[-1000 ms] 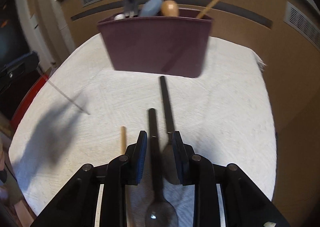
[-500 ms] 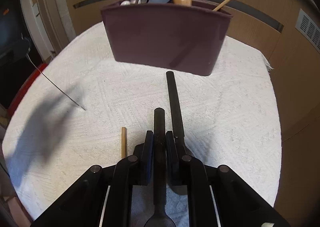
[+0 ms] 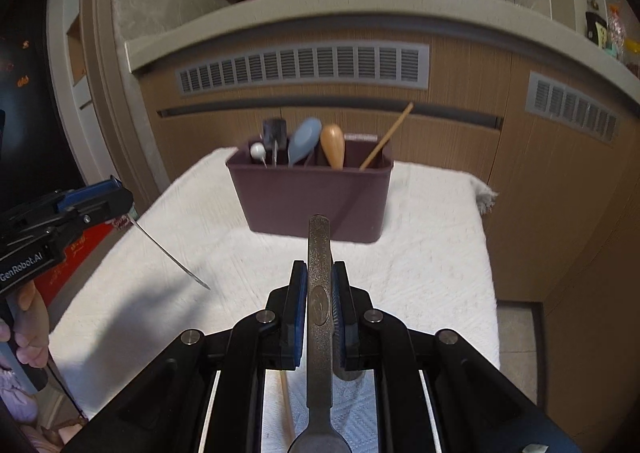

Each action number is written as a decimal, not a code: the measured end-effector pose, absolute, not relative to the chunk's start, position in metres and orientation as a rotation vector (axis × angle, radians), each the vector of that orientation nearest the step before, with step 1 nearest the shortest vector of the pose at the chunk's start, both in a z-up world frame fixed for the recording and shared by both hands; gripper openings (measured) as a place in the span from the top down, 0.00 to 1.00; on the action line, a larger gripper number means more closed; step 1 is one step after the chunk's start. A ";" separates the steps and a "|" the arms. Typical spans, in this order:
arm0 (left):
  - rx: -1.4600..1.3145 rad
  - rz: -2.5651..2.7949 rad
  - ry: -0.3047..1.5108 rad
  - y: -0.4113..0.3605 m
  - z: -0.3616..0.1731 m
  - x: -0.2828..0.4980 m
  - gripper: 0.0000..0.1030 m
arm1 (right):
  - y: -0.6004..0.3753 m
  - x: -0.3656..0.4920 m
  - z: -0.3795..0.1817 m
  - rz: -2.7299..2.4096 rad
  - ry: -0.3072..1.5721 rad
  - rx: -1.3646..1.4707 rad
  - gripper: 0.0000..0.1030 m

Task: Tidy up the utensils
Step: 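Lower both held utensils into the maroon caddy and open both grippers, then withdraw both grippers from the caddy back over the remaining utensils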

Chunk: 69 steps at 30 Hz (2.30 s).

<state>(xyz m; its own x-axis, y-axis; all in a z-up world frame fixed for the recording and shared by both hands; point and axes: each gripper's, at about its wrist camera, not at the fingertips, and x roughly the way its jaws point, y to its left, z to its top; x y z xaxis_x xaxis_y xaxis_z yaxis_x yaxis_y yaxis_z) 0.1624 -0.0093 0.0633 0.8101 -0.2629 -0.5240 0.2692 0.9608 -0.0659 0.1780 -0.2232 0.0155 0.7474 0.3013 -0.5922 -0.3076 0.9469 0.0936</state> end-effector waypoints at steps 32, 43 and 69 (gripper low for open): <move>0.048 -0.326 0.370 -0.030 0.158 0.299 0.72 | -0.200 0.310 0.155 0.160 0.235 -0.045 0.90; 0.008 -0.310 0.441 -0.018 0.125 0.334 0.72 | -0.188 0.357 0.126 0.187 0.256 -0.043 0.90; -0.037 -0.334 0.767 -0.028 0.011 0.298 0.63 | -0.224 0.316 0.022 0.209 0.580 -0.071 0.58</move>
